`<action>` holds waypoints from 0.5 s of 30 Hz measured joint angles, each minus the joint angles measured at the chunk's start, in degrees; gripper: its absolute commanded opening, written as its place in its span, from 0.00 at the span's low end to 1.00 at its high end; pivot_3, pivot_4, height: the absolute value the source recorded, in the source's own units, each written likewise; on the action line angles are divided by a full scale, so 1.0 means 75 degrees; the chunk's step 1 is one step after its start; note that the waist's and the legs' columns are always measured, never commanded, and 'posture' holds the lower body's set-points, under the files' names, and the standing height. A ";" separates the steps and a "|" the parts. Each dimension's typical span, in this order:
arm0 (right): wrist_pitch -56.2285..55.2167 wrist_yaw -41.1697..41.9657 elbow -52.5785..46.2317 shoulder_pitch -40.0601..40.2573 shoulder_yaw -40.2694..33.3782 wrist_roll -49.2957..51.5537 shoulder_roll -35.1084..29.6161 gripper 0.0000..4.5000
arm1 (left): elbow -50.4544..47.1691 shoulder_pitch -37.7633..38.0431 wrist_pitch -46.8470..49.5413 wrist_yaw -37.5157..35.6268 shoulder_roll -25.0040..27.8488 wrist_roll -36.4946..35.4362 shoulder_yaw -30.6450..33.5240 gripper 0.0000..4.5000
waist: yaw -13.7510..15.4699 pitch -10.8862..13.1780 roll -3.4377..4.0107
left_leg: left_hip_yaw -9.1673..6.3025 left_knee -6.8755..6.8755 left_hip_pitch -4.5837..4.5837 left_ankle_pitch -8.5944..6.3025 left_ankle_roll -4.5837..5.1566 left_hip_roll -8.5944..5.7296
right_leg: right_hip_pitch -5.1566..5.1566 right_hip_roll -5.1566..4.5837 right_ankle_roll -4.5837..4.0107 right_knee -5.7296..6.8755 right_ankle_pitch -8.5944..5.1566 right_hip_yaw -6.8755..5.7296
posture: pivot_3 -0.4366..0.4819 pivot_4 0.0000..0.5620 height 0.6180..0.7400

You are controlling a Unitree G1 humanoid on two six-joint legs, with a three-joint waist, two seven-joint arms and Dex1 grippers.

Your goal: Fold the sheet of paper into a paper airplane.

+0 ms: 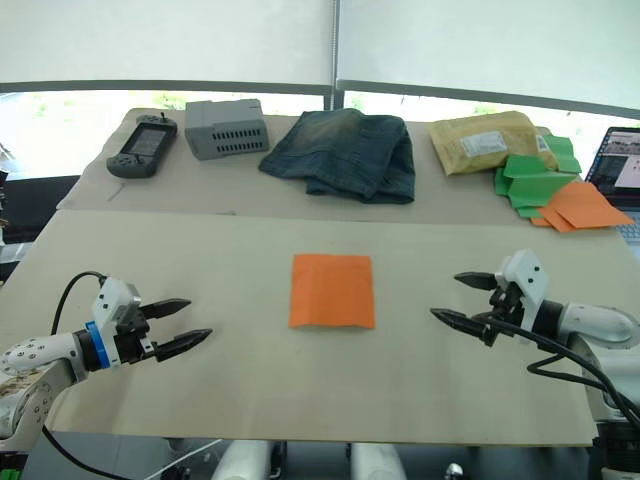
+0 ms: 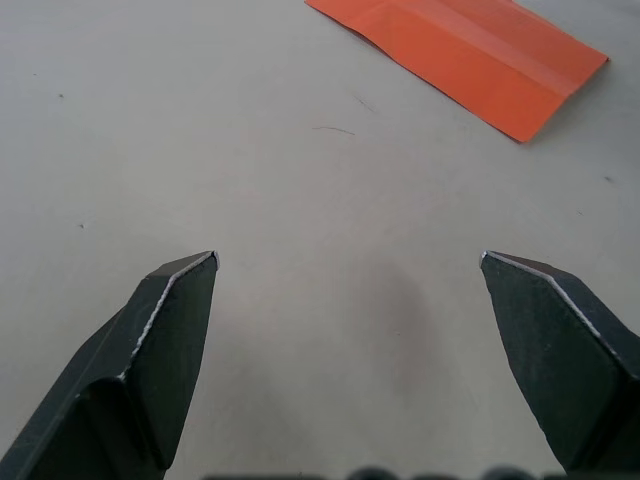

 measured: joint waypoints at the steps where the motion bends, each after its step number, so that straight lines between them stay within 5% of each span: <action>1: 0.0000 -0.0001 0.0000 0.0000 0.0000 0.0000 0.0000 1.00 | 0.0000 0.0000 0.0000 0.0000 0.0000 0.0000 0.0000 0.99 | 0.0002 0.0000 0.0000 | 0.0000 0.0000 0.0000 0.0000 0.0000 0.0000 | 0.0000 0.0000 0.0000 0.0001 0.0000 0.0000 | 0.48 0.27 0.91; 10: 0.0348 -0.0509 -0.0519 -0.0213 0.0615 -0.0216 0.0362 1.00 | -0.0071 -0.1269 0.0675 -0.0253 0.0018 -0.0776 -0.0098 0.99 | 0.0012 -0.0002 0.0004 | -0.0003 0.0004 -0.0001 0.0004 0.0001 -0.0003 | 0.0003 0.0007 0.0000 0.0007 0.0002 0.0001 | 0.48 0.27 0.91; 15: 0.1215 -0.0821 -0.0983 -0.0881 0.1566 -0.0600 0.0291 1.00 | -0.0322 -0.2021 0.0867 -0.0407 0.0414 -0.0259 -0.1116 0.99 | -0.0011 -0.0002 0.0004 | -0.0002 0.0004 0.0001 0.0004 0.0001 -0.0014 | 0.0002 0.0009 0.0001 0.0011 0.0003 0.0006 | 0.48 0.27 0.91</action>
